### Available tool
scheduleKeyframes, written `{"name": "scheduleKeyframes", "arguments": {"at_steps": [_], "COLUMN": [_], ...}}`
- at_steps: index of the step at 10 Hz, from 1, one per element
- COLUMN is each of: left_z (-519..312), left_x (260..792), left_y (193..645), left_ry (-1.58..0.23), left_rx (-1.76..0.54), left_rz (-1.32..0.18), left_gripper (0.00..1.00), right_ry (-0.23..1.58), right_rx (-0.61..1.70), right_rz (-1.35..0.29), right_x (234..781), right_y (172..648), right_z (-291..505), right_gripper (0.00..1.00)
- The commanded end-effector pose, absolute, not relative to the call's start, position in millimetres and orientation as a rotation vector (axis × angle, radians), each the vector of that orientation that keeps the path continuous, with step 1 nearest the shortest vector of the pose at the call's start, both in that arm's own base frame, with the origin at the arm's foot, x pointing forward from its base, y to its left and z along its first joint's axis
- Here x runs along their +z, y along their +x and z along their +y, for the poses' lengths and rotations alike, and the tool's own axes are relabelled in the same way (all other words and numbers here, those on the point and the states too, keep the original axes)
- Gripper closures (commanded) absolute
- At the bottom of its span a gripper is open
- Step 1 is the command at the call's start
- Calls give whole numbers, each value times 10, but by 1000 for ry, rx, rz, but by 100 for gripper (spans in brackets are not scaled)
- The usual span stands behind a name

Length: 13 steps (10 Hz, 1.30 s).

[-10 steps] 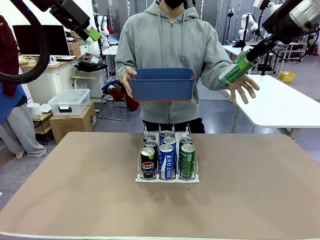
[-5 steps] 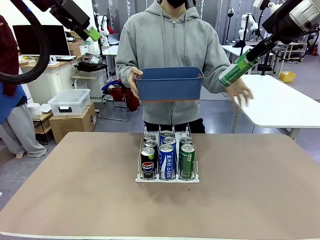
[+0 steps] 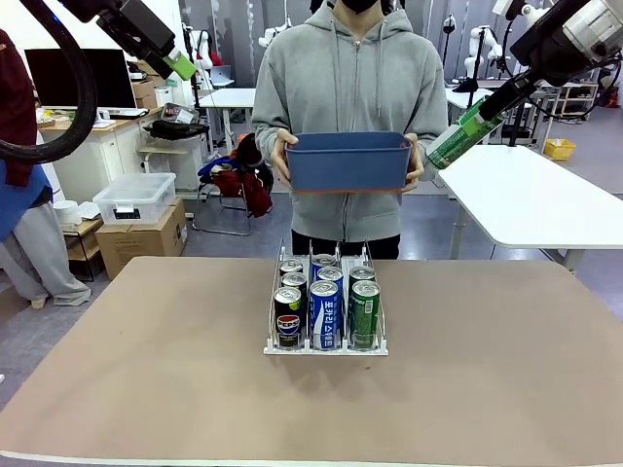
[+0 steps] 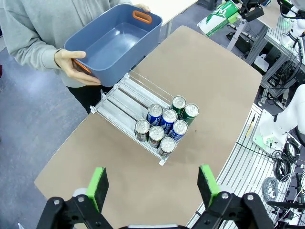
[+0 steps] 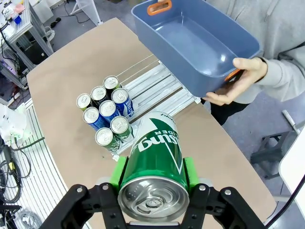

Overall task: Fill the beverage cans into the dispenser.
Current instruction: Place the picked Sprite in the line of the Automatic Can Dispenser with the same cans.

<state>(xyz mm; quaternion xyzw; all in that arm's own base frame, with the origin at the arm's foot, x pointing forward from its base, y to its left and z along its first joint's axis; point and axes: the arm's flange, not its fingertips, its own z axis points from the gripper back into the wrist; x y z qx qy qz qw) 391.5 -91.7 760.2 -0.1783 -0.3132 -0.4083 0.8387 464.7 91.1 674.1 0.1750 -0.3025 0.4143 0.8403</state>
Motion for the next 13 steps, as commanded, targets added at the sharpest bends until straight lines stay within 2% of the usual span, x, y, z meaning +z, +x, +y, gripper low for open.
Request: {"name": "scheduleKeyframes", "arguments": {"at_steps": [1, 3, 6, 8, 11, 13], "left_z": [-900, -900, -900, -900, -900, -900], "left_x": [7598, 7598, 7598, 7598, 7598, 7598], "left_y": [3910, 3910, 3910, 3910, 3910, 3910], "left_ry": [-379, -379, -379, -379, -379, -379], "left_rx": [-862, -862, -862, -862, -862, -862], "left_rz": [-662, -662, -662, -662, -662, -662], "left_gripper": [0, 0, 0, 0, 0, 0], "right_ry": [353, 317, 292, 250, 317, 326], "right_rx": [764, 626, 590, 714, 848, 897], "right_rz": [-603, -560, -525, -502, -343, -305], "right_x": [6741, 6687, 6518, 6239, 5882, 5734], "right_y": [4392, 4008, 3550, 3350, 3261, 3262], "right_z": [956, 980, 1008, 1173, 1558, 1791], "right_gripper": [42, 42, 42, 42, 42, 42]}}
